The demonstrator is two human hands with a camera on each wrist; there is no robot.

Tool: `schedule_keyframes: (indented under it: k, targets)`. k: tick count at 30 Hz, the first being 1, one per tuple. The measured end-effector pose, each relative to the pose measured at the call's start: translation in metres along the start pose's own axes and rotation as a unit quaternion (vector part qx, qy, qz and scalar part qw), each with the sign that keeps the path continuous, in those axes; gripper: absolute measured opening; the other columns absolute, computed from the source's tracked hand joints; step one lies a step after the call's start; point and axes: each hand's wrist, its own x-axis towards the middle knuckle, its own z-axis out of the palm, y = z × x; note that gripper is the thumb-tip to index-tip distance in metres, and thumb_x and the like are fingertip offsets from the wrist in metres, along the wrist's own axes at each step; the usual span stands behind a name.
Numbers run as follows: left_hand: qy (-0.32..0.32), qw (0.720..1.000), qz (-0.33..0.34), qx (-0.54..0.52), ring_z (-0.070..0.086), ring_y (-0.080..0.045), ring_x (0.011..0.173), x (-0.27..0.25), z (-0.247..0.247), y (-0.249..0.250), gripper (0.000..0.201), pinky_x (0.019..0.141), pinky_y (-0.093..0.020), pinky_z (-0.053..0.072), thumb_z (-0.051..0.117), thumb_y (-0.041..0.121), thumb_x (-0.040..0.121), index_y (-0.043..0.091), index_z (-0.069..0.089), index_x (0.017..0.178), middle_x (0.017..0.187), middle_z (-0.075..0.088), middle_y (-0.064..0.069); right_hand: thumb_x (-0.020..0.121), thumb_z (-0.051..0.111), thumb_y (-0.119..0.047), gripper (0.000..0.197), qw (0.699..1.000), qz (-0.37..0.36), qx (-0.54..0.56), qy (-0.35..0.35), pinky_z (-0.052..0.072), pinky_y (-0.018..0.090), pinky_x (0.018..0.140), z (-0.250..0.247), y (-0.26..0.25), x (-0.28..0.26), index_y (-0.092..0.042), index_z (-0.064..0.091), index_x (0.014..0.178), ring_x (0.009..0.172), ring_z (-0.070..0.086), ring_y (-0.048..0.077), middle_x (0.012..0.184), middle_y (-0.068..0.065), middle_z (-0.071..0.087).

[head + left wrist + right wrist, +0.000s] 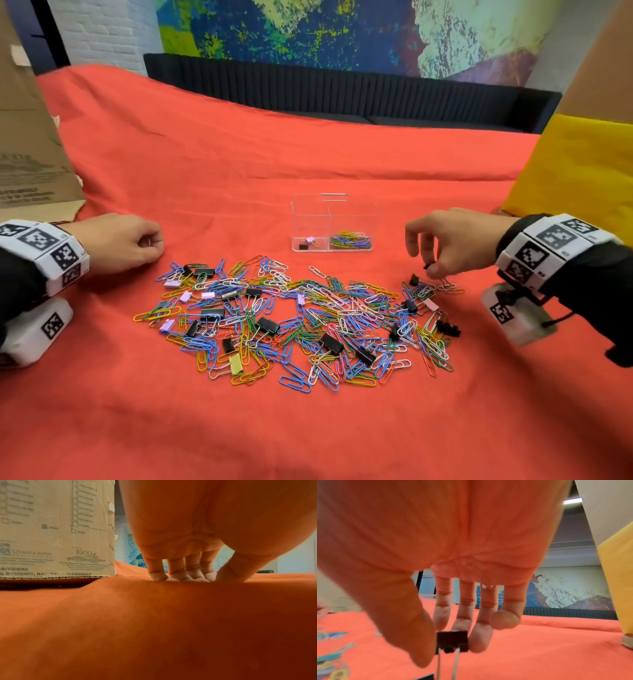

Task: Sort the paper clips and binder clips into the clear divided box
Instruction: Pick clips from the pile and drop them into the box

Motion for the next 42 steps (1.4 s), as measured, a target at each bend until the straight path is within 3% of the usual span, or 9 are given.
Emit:
schedule_keyframes:
  k: [7, 12, 16, 19, 25, 31, 34, 37, 42]
  targets:
    - [0.004, 1.000, -0.002, 0.010, 0.058, -0.017, 0.072, -0.001, 0.000, 0.000, 0.013, 0.070, -0.025, 0.039, 0.058, 0.029, 0.089, 0.023, 0.060, 0.078, 0.073, 0.063, 0.010, 0.071, 0.072, -0.027, 0.024, 0.999, -0.025, -0.011, -0.033, 0.050, 0.024, 0.072, 0.013, -0.012, 0.007, -0.038, 0.070, 0.092, 0.061, 0.059, -0.006, 0.086, -0.016, 0.072]
    - [0.008, 1.000, 0.009, 0.004, 0.057, -0.018, 0.071, 0.001, 0.001, -0.004, 0.014, 0.070, -0.025, 0.041, 0.058, 0.029, 0.088, 0.021, 0.059, 0.077, 0.071, 0.062, 0.010, 0.067, 0.067, -0.024, 0.016, 0.999, -0.025, -0.030, -0.023, 0.054, 0.028, 0.076, 0.014, -0.018, 0.009, -0.030, 0.072, 0.080, 0.078, 0.066, 0.012, 0.080, -0.011, 0.071]
    - [0.008, 1.000, 0.009, 0.007, 0.059, -0.020, 0.074, 0.000, 0.000, -0.002, 0.013, 0.073, -0.026, 0.044, 0.056, 0.029, 0.088, 0.020, 0.060, 0.081, 0.074, 0.064, 0.008, 0.066, 0.071, -0.020, 0.008, 1.000, -0.012, -0.029, -0.002, 0.053, 0.026, 0.069, 0.007, -0.023, 0.009, -0.027, 0.070, 0.070, 0.067, 0.064, 0.003, 0.064, -0.019, 0.067]
    - [0.008, 1.000, 0.010, 0.010, 0.058, -0.020, 0.075, -0.001, -0.001, -0.001, 0.013, 0.073, -0.025, 0.042, 0.054, 0.029, 0.089, 0.021, 0.060, 0.081, 0.075, 0.063, 0.008, 0.068, 0.071, -0.019, 0.010, 0.999, -0.017, -0.021, 0.020, 0.055, 0.028, 0.072, -0.007, -0.028, 0.007, -0.029, 0.069, 0.068, 0.066, 0.066, 0.001, 0.062, -0.029, 0.064]
    - [0.008, 1.000, 0.010, 0.006, 0.056, -0.018, 0.073, -0.002, -0.002, 0.002, 0.013, 0.071, -0.023, 0.038, 0.054, 0.028, 0.089, 0.022, 0.058, 0.079, 0.073, 0.061, 0.010, 0.069, 0.075, -0.016, 0.020, 0.995, -0.050, 0.035, 0.076, 0.054, 0.027, 0.076, -0.040, -0.046, 0.005, -0.034, 0.069, 0.075, 0.069, 0.066, -0.005, 0.075, -0.020, 0.072]
    - [0.009, 1.000, 0.010, 0.002, 0.054, -0.018, 0.071, -0.002, -0.002, 0.003, 0.017, 0.069, -0.023, 0.037, 0.053, 0.028, 0.089, 0.024, 0.054, 0.072, 0.069, 0.059, 0.012, 0.071, 0.070, -0.014, 0.020, 0.976, -0.086, 0.068, 0.189, 0.048, 0.017, 0.070, -0.064, -0.081, 0.025, -0.033, 0.073, 0.074, 0.071, 0.066, -0.003, 0.069, -0.028, 0.067]
    - [0.007, 1.000, 0.005, -0.001, 0.054, -0.018, 0.071, -0.002, -0.003, 0.003, 0.017, 0.069, -0.023, 0.037, 0.053, 0.028, 0.088, 0.025, 0.053, 0.071, 0.067, 0.057, 0.013, 0.073, 0.068, -0.012, 0.020, 0.955, -0.101, 0.085, 0.265, 0.049, 0.022, 0.073, -0.065, -0.095, 0.049, -0.031, 0.072, 0.075, 0.067, 0.067, 0.005, 0.064, -0.017, 0.067]
    - [0.013, 1.000, 0.009, 0.006, 0.052, -0.019, 0.072, -0.002, -0.003, 0.005, 0.017, 0.069, -0.023, 0.036, 0.052, 0.028, 0.089, 0.024, 0.052, 0.073, 0.065, 0.054, 0.014, 0.074, 0.066, -0.010, 0.017, 0.936, -0.117, 0.077, 0.324, 0.052, 0.028, 0.076, -0.058, -0.104, 0.074, -0.025, 0.074, 0.078, 0.072, 0.069, 0.017, 0.076, -0.006, 0.069]
    - [0.022, 0.999, 0.015, 0.017, 0.051, -0.019, 0.075, -0.002, -0.002, 0.007, 0.013, 0.070, -0.022, 0.033, 0.050, 0.029, 0.091, 0.025, 0.053, 0.079, 0.064, 0.050, 0.016, 0.072, 0.067, -0.008, 0.015, 0.930, -0.132, 0.069, 0.335, 0.053, 0.034, 0.074, -0.042, -0.110, 0.095, -0.020, 0.074, 0.078, 0.073, 0.065, 0.025, 0.080, 0.002, 0.067]
